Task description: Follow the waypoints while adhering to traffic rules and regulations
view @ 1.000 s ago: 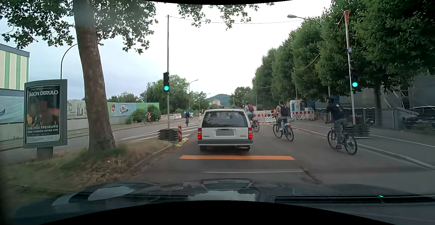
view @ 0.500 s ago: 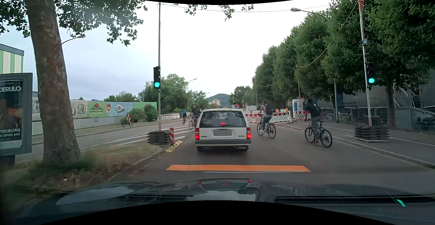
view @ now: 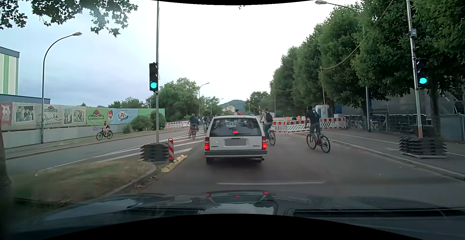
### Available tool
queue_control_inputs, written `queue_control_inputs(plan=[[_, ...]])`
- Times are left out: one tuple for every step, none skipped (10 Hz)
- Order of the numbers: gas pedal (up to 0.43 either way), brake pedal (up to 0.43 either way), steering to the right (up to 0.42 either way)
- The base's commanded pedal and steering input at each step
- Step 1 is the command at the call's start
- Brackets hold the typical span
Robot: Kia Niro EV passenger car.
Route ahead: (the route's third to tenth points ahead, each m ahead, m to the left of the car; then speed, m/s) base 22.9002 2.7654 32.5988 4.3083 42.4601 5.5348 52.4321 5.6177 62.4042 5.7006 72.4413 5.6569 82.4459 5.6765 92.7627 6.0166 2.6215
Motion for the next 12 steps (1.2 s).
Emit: queue_control_inputs(plan=[[0.020, 0.000, -0.008], [0.000, 0.000, -0.011], [0.000, 0.000, -0.015], [0.000, 0.000, -0.016], [0.000, 0.000, -0.016], [0.000, 0.000, -0.015], [0.000, 0.000, -0.015], [0.000, 0.000, -0.015], [0.000, 0.000, -0.017], [0.000, 0.024, -0.018], [0.000, 0.049, -0.021], [0.000, 0.067, -0.022]])
